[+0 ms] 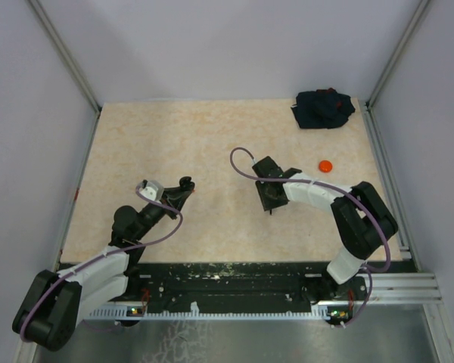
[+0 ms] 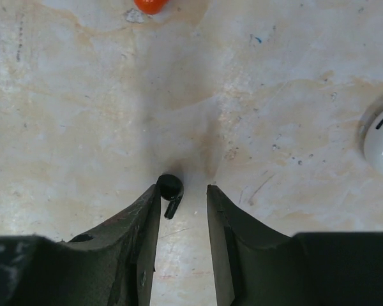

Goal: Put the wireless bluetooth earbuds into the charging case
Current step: Adjust the earbud at the center of the board, then pick up the earbud from the center of the board.

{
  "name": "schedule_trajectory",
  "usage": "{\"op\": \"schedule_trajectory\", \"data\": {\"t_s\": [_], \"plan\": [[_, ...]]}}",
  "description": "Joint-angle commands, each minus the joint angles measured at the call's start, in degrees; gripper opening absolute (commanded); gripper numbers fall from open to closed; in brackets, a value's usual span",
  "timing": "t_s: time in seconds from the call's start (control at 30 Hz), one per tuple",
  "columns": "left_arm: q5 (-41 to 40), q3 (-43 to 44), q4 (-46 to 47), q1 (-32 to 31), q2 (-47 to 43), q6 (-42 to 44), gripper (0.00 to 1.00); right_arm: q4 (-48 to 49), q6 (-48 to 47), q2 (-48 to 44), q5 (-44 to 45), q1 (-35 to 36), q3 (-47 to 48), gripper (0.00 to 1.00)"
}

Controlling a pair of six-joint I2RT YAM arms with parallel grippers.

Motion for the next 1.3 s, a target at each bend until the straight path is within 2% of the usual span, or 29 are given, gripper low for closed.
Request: {"op": "schedule_trajectory", "data": {"t_s": [0.0,0.13,0.23,0.37,0.47,0.7,1.27], "plan": [[1.0,0.1,2.3,-0.2,-0.1,-0.2,0.0,-1.2,1.1,-2.3,5.5,0.3,2.8,0.34],[0.8,0.1,2.4,-0.2,0.2,-0.2,0.0,0.8,0.7,-4.7,3.1,0.8,1.2,0.24],[0.9,0.2,2.5,-0.2,0.5,-0.3,0.0,1.6,1.1,-5.8,1.2,0.9,0.4,0.21],[1.2,0.2,2.6,-0.2,0.7,-0.3,0.0,1.9,4.2,-6.2,1.9,-0.5,-0.8,0.21],[1.2,0.1,2.6,-0.2,0.3,-0.3,0.0,3.4,5.1,-7.0,-1.4,-2.9,-2.6,0.21],[2.0,0.3,2.7,-0.2,0.6,-0.3,0.0,6.1,1.3,-7.4,-4.8,-3.2,-4.9,0.24],[5.1,0.9,3.0,-0.2,1.7,-0.2,0.0,8.6,-3.0,-3.9,-3.6,-3.2,-5.2,0.27]]}}
